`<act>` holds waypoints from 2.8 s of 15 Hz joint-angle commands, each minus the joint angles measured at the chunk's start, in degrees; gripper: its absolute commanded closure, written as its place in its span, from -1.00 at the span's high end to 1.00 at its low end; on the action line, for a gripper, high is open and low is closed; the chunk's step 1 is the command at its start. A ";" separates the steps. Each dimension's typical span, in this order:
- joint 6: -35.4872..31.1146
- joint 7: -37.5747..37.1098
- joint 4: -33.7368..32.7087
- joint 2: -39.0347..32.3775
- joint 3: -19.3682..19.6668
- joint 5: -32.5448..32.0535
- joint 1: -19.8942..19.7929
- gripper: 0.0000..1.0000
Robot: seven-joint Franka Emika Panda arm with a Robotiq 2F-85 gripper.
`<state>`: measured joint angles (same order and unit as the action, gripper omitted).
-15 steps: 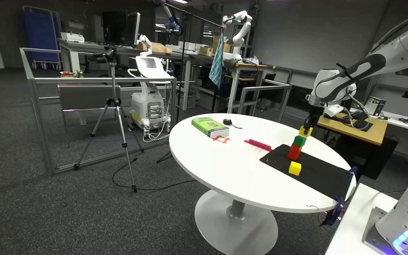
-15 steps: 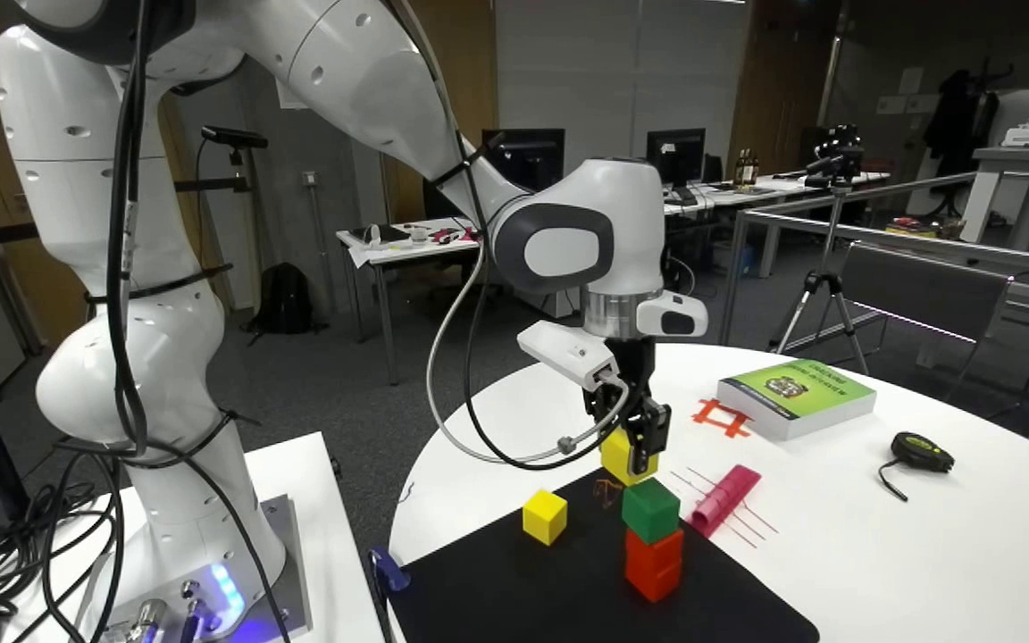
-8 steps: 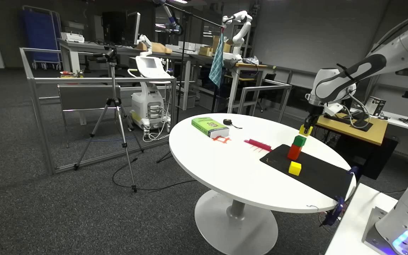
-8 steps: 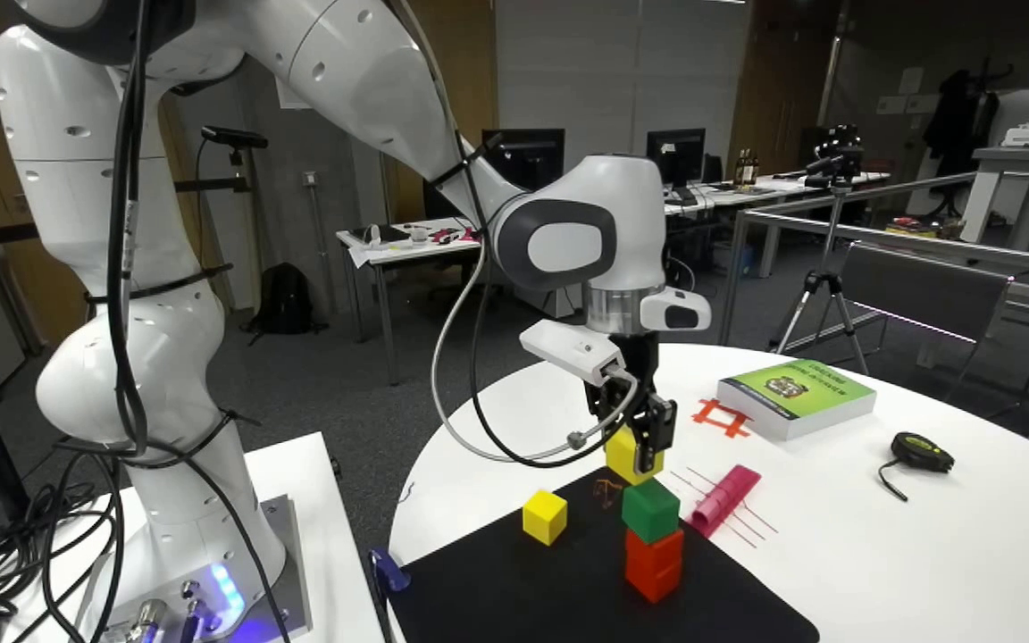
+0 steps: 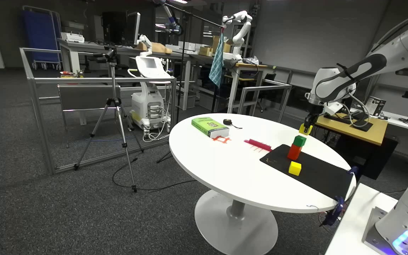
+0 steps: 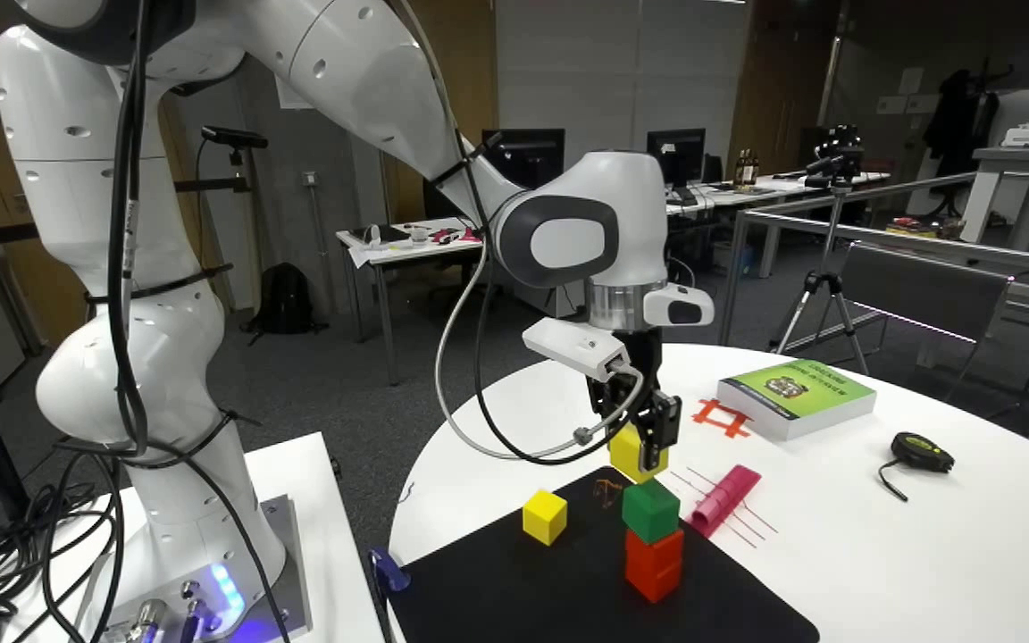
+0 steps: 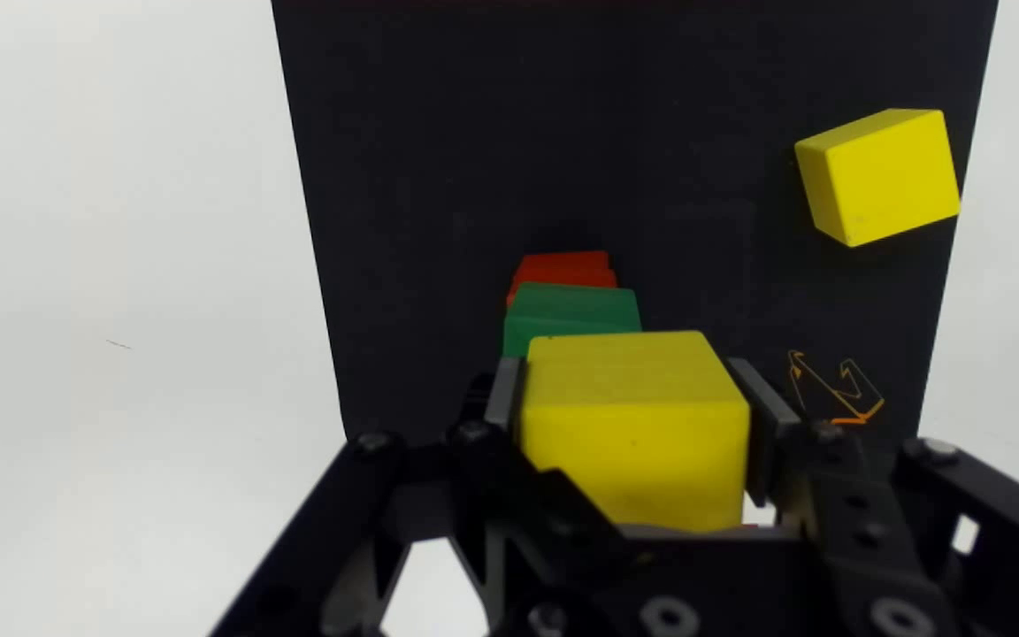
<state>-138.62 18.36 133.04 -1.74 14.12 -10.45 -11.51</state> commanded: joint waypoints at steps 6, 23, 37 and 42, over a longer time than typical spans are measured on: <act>-0.09 -1.22 -1.16 -0.28 -0.21 -1.05 -0.90 -0.34; 0.57 -1.14 -6.18 -6.16 -0.33 -0.48 -1.40 -0.34; -0.37 -0.67 -5.18 -6.70 -0.30 -0.31 -1.66 -0.34; -0.41 -0.16 -4.89 -6.66 -0.21 -0.60 -1.87 -0.34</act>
<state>-138.59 17.92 128.24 -8.40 14.19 -10.41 -12.35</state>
